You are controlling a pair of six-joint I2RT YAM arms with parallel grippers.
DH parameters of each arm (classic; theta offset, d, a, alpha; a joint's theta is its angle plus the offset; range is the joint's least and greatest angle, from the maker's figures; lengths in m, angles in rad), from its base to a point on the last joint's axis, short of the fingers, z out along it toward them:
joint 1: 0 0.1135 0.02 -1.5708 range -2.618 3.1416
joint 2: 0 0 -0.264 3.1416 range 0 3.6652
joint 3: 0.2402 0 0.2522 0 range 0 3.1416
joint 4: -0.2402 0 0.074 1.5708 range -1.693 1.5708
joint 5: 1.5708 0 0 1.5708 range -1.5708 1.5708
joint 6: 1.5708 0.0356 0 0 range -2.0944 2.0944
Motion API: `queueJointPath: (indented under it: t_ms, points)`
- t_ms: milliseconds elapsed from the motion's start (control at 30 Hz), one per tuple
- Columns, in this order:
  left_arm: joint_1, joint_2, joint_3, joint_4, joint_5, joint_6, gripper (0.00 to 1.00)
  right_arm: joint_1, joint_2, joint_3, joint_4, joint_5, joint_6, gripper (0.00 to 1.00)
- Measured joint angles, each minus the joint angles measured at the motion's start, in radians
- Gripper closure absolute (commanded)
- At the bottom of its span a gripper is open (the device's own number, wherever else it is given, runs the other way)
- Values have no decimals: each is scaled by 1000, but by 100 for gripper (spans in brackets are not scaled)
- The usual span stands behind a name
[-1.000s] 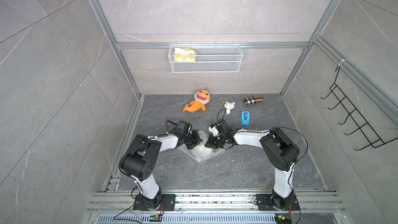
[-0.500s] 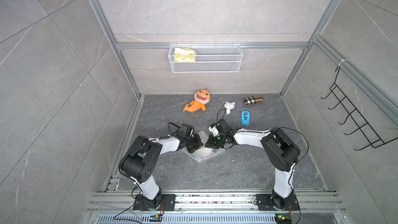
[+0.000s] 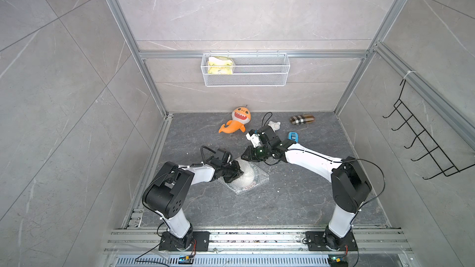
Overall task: Wrap dinner plates in bubble wrap
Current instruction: Wrap the plate in the bubble wrap.
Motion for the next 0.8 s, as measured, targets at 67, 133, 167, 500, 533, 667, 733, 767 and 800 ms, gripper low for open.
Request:
queueJointPath:
  t_ms: [67,133,167,500,533,667,733,767,800]
  points:
    - [0,0,-1,3,0,0,100,1,47,-6,29,4,16,84]
    - [0,-2,-1,3,0,0,100,2,80,-34,53,11,32,84]
    - [0,-2,-2,3,0,0,100,3,92,-51,61,15,40,84]
    - [-2,-47,6,-100,0,48,100,8,117,-145,91,52,53,77]
    - [1,-53,10,-116,1,53,100,10,117,-150,100,53,53,75]
    - [18,-74,24,-163,10,60,89,14,117,-165,132,55,53,70]
    - [37,-85,33,-183,27,62,85,14,117,-170,143,58,53,69]
    - [50,-94,39,-197,31,62,85,14,117,-172,146,59,53,69]
    - [62,-105,43,-204,32,64,84,14,116,-174,150,59,51,68]
